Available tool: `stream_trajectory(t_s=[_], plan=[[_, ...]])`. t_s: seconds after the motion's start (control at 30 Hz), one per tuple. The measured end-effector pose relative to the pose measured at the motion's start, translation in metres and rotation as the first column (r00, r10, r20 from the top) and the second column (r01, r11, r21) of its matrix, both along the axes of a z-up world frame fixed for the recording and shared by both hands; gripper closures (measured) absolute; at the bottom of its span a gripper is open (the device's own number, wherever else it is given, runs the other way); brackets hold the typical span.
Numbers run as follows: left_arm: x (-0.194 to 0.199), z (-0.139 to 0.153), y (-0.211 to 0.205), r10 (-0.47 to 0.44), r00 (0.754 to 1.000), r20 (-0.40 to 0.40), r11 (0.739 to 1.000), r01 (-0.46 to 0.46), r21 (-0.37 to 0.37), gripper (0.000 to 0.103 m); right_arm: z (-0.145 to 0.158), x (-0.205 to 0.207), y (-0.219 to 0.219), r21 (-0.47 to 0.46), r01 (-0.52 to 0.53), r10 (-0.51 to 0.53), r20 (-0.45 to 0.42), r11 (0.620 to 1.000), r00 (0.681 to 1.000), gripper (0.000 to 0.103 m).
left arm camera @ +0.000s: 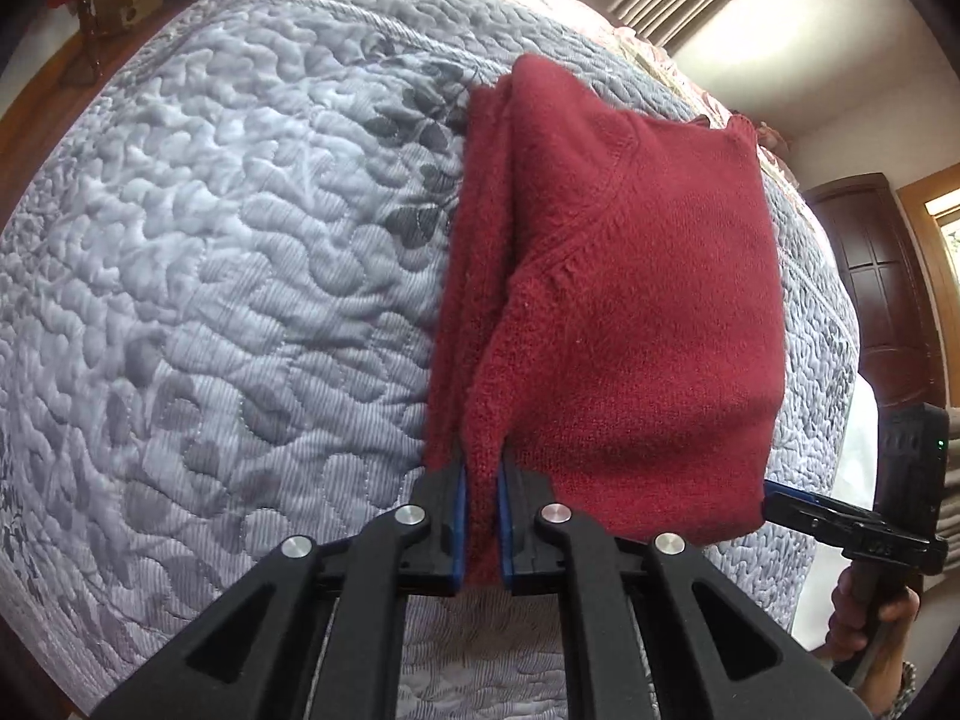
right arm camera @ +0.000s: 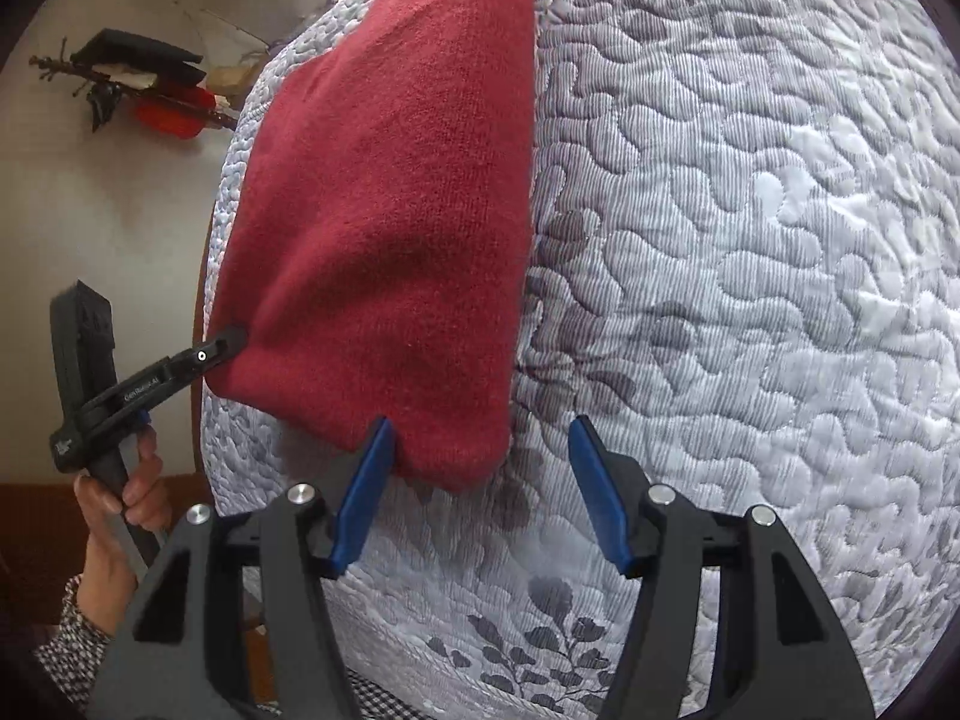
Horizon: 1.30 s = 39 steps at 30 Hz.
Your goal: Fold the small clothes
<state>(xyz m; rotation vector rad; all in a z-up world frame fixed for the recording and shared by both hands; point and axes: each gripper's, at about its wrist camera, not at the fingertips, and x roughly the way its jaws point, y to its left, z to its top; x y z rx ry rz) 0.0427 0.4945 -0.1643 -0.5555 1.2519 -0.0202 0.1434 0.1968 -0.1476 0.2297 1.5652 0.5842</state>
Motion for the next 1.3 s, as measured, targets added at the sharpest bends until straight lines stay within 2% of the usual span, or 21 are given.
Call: stream_trajectory(t_s=[0.1, 0.2, 0.3, 0.4, 0.53, 0.57, 0.6, 0.63, 0.7, 0.8, 0.9, 1.0, 1.07, 1.2, 1.27, 1.3], plan=[[0.002, 0.001, -0.005, -0.013, 1.0, 0.008, 1.0, 0.013, 0.022, 0.094, -0.016, 0.003, 0.005, 0.017, 0.013, -0.012, -0.046, 1.0, 0.999, 0.043], [0.003, 0.007, -0.005, -0.014, 1.0, 0.012, 1.0, 0.014, 0.003, 0.094, -0.022, 0.002, 0.007, 0.052, 0.021, -0.017, -0.081, 0.998, 0.997, 0.07], [0.002, 0.014, -0.004, -0.032, 0.999, 0.035, 0.999, 0.031, 0.02, 0.093, -0.006, -0.004, 0.009, 0.044, -0.014, 0.015, -0.016, 0.999, 1.0, 0.074], [0.002, -0.001, -0.001, -0.045, 0.999, 0.003, 0.998, 0.045, 0.04, 0.089, -0.016, -0.008, 0.012, -0.006, -0.012, 0.012, -0.026, 1.0, 1.0, 0.074], [0.003, -0.021, 0.004, -0.029, 0.999, -0.026, 0.999, 0.03, 0.026, 0.078, -0.03, -0.008, 0.017, -0.05, -0.025, 0.023, -0.033, 0.998, 0.999, 0.07], [0.004, -0.021, 0.004, -0.027, 0.999, -0.027, 0.999, 0.027, 0.025, 0.077, -0.029, -0.007, 0.017, -0.051, -0.03, 0.028, -0.033, 0.998, 0.999, 0.067], [0.004, -0.019, 0.005, -0.026, 0.999, -0.029, 0.999, 0.027, 0.024, 0.073, -0.025, -0.006, 0.018, -0.056, -0.035, 0.033, -0.031, 0.998, 0.999, 0.058], [0.005, -0.016, 0.007, -0.029, 0.999, -0.031, 0.999, 0.029, 0.017, 0.068, -0.02, -0.004, 0.017, -0.055, -0.037, 0.035, -0.022, 0.998, 0.999, 0.053], [0.005, -0.005, 0.013, -0.031, 0.999, -0.024, 1.0, 0.031, -0.005, 0.062, -0.009, 0.0, 0.011, -0.017, -0.033, 0.033, -0.002, 0.999, 0.999, 0.052], [0.011, 0.019, 0.024, -0.024, 0.999, 0.025, 1.0, 0.025, -0.018, 0.058, 0.012, 0.011, 0.002, 0.003, -0.012, 0.012, 0.05, 1.0, 0.999, 0.041], [0.04, 0.033, 0.03, -0.01, 0.998, 0.068, 1.0, 0.012, -0.026, 0.054, 0.024, 0.027, -0.001, -0.015, -0.005, 0.007, 0.099, 1.0, 0.995, 0.041], [0.083, 0.027, 0.027, -0.02, 0.998, 0.058, 1.0, 0.019, 0.008, 0.054, 0.025, 0.044, 0.001, -0.028, -0.003, 0.006, 0.116, 1.0, 0.993, 0.041], [0.106, 0.018, 0.024, -0.014, 0.999, 0.04, 1.0, 0.013, 0.005, 0.054, 0.021, 0.052, 0.004, -0.048, -0.009, 0.014, 0.119, 0.999, 0.993, 0.041], [0.136, 0.01, 0.016, -0.021, 0.999, 0.046, 1.0, 0.02, 0.018, 0.054, 0.013, 0.063, 0.017, -0.099, -0.04, 0.053, 0.13, 0.994, 0.99, 0.041], [0.146, 0.004, 0.012, -0.026, 0.999, 0.026, 0.999, 0.025, 0.031, 0.055, 0.01, 0.066, 0.025, -0.091, -0.044, 0.055, 0.126, 0.995, 0.99, 0.041], [0.148, 0.002, 0.011, -0.026, 0.999, 0.02, 0.999, 0.025, 0.041, 0.062, 0.008, 0.067, 0.026, -0.086, -0.043, 0.054, 0.124, 0.995, 0.991, 0.041]])
